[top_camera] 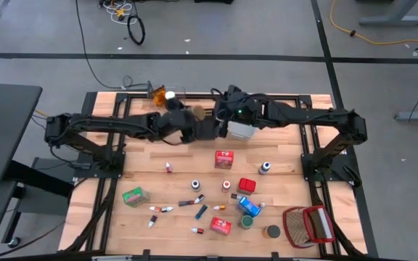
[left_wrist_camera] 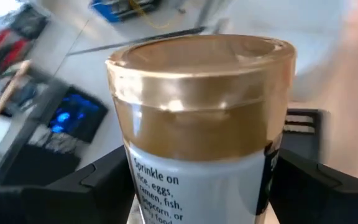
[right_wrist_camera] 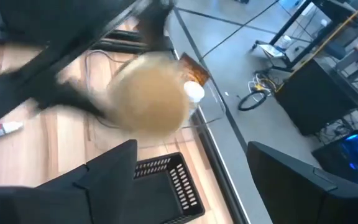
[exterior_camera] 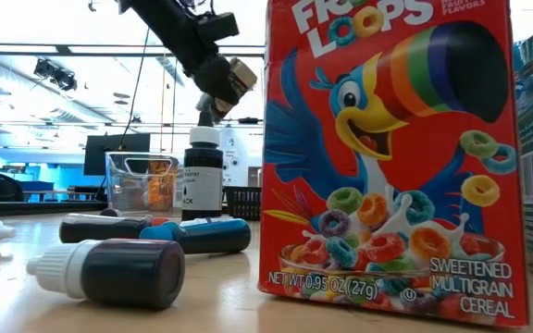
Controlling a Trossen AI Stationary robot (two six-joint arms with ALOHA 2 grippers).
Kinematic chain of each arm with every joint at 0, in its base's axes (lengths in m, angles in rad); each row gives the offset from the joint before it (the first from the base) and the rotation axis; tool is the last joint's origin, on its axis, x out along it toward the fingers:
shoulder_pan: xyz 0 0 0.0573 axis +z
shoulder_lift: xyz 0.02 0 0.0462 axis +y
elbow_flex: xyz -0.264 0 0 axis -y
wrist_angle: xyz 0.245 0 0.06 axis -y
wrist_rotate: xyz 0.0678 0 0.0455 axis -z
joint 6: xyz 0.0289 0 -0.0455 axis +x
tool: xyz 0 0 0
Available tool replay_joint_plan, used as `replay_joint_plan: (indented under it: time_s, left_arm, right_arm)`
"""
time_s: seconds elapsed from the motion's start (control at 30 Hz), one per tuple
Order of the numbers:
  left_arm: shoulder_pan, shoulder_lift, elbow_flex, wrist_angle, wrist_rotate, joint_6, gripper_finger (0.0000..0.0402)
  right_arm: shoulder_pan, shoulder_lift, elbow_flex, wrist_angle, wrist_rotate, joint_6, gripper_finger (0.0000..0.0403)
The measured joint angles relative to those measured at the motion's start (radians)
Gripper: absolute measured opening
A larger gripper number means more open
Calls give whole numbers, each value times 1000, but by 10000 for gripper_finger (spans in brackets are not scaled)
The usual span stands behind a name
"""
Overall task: Pick & Place Kitchen Items
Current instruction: Put the brown seasoning bottle into the transparent bin
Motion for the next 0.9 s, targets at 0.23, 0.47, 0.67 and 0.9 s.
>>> replay_joint_plan:
  time_s: [0.23,0.47,0.67,0.9]
  left_arm:
    - [114,-128,2,-57,21,-72,288]
    - [267,-165,-1,-94,273,-159,307]
    - [349,-151,-130,-4,346,-204,288]
    - [370,-147,-319,199,388,-286,309]
  right_arm:
    - [0,-5,-1,-61,5,1,313]
    - [0,-6,-1,-101,-1,58,314]
    - [0,-6,-1,-113,-17,81,314]
    - [0,-5,-1,-104,-99,111,314]
